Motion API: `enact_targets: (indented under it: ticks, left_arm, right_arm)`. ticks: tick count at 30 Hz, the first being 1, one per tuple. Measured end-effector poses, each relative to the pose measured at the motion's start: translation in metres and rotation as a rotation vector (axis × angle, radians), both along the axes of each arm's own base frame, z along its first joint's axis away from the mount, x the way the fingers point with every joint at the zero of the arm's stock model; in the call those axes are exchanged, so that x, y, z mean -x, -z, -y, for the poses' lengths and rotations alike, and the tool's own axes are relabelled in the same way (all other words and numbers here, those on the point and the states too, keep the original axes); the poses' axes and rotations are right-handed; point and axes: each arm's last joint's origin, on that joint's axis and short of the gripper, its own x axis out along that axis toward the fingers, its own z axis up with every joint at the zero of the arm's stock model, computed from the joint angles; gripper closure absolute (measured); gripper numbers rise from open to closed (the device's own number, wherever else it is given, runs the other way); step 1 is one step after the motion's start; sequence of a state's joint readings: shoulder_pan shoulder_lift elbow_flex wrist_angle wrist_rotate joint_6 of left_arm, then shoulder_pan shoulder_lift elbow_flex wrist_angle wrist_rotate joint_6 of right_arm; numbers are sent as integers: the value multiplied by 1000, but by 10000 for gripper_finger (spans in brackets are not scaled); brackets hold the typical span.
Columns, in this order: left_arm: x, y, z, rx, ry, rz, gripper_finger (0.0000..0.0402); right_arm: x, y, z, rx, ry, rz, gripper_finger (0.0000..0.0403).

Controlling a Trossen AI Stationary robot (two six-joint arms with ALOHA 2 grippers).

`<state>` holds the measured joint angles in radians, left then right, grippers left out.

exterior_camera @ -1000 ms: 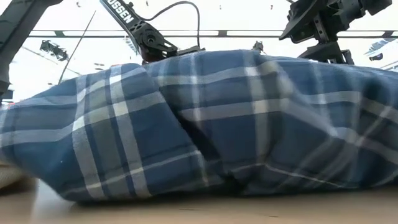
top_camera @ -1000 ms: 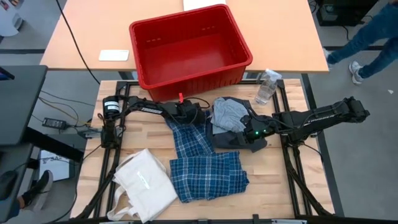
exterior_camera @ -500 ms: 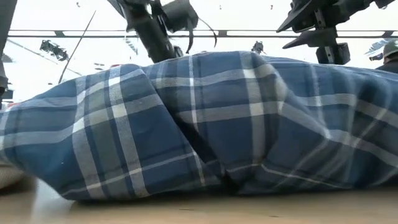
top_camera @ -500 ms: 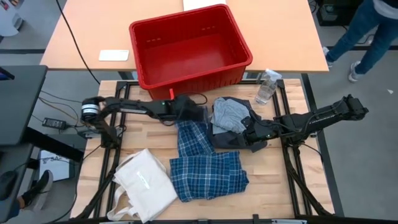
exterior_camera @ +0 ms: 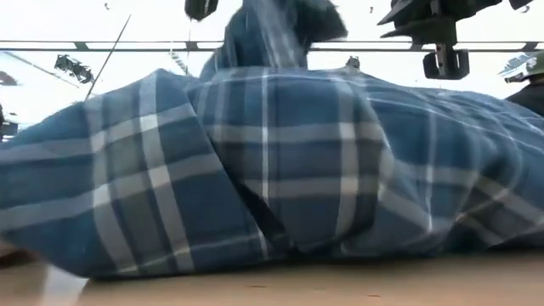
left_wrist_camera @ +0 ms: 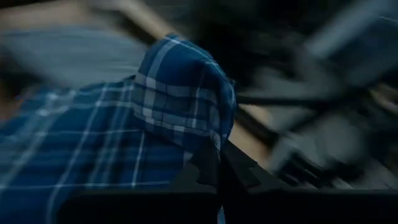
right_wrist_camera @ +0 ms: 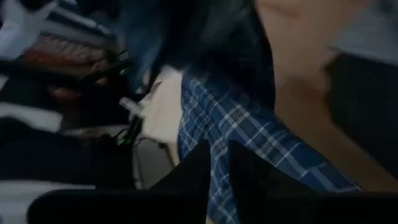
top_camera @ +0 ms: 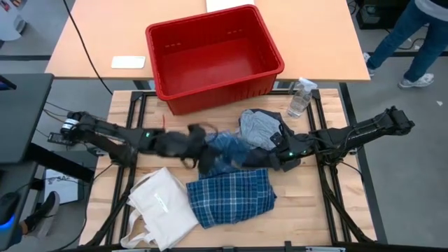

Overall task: Fold Laundry from Bin
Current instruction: Fold the blue striped long sleeve

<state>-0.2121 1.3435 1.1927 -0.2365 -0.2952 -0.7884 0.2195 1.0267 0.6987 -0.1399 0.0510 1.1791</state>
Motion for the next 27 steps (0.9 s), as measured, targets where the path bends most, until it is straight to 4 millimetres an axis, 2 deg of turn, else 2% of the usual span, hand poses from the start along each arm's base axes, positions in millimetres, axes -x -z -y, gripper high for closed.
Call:
enact_targets:
  ticks: [3,6,11,16,22,27]
  left_arm:
    - [3,-9,33,-28,182,101,401]
    - [0,-7,64,-22,292,151,400]
    - [-12,28,117,-13,412,117,399]
    - [-28,82,161,-29,486,40,399]
    - [-38,146,182,0,456,-144,398]
    - [-40,177,181,-15,418,-286,398]
  right_arm:
    - [-2,-4,0,-6,-48,48,353]
    - [-3,-8,-1,-18,-80,83,368]
    - [-4,-11,-6,-42,-137,122,394]
    - [-2,-11,-15,-44,-178,123,393]
    - [-5,-5,-37,-47,-203,122,396]
    - [-26,9,-68,-47,-280,201,398]
